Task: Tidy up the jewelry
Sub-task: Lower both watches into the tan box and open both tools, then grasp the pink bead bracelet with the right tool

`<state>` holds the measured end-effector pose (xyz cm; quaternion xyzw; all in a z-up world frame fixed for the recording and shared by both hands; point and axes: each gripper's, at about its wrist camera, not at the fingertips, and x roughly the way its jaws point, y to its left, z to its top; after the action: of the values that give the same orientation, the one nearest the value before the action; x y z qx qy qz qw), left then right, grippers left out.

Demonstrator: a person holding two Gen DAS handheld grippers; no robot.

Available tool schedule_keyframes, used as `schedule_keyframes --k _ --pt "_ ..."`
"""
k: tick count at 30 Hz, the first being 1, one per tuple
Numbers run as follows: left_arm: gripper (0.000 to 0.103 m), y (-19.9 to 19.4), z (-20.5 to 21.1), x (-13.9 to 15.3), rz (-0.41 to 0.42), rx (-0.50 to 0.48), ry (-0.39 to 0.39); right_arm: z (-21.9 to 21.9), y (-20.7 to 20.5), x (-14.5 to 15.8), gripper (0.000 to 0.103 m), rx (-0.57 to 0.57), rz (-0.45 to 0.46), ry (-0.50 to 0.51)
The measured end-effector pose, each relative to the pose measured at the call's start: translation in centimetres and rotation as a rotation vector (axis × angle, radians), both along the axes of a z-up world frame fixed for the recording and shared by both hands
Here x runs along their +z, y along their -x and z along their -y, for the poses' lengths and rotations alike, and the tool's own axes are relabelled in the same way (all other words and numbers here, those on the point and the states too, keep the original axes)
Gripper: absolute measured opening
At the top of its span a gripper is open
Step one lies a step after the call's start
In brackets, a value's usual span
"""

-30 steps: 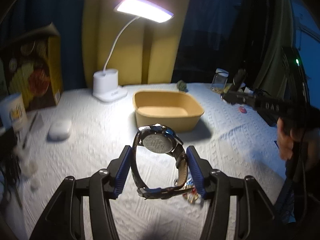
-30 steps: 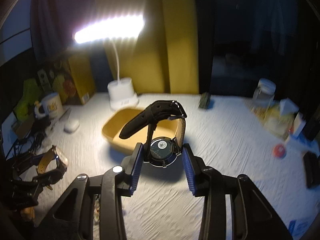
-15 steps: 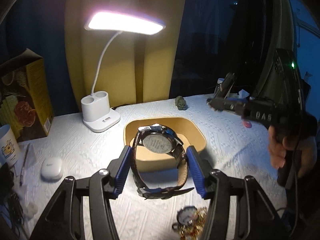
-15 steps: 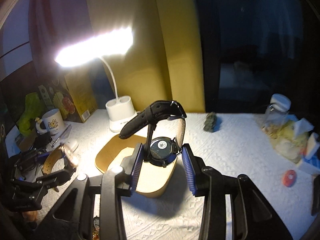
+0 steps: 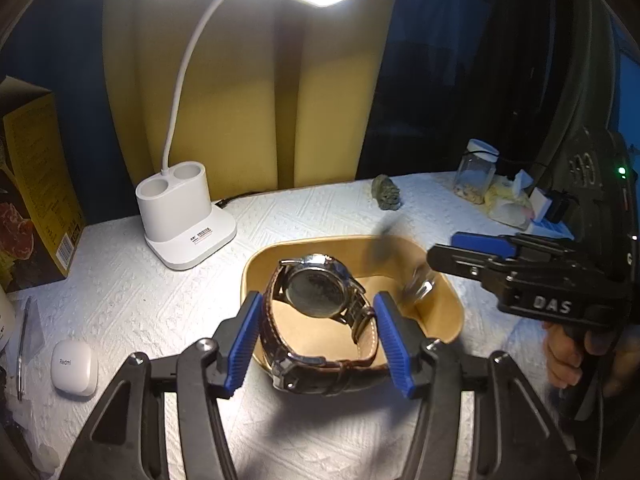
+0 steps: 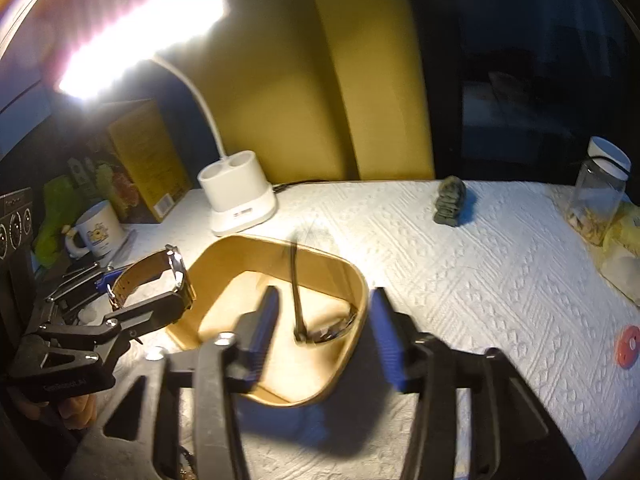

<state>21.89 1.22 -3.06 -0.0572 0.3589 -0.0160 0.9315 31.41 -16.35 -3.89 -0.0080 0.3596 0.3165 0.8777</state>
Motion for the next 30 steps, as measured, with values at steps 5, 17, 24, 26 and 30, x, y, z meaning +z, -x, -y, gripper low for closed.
schedule_keyframes --k 5,17,24,26,30 --pt "0.065 0.1 -1.1 -0.2 -0.008 0.015 0.073 0.4 0.3 0.1 0.052 -0.014 -0.001 -0.006" --pt "0.068 4.3 -2.7 1.0 0.043 0.069 0.047 0.0 4.1 0.5 0.052 0.007 0.011 0.017" --pt "0.068 7.4 -2.8 1.3 0.067 0.075 0.049 -0.2 7.2 0.5 0.052 0.02 0.016 0.035" --pt "0.068 8.3 -2.8 1.1 0.067 0.08 0.053 -0.3 8.0 0.4 0.052 0.024 0.013 0.04" --pt "0.068 9.9 -3.1 0.5 0.064 0.091 0.066 -0.8 9.6 -0.3 0.052 0.036 0.0 0.055"
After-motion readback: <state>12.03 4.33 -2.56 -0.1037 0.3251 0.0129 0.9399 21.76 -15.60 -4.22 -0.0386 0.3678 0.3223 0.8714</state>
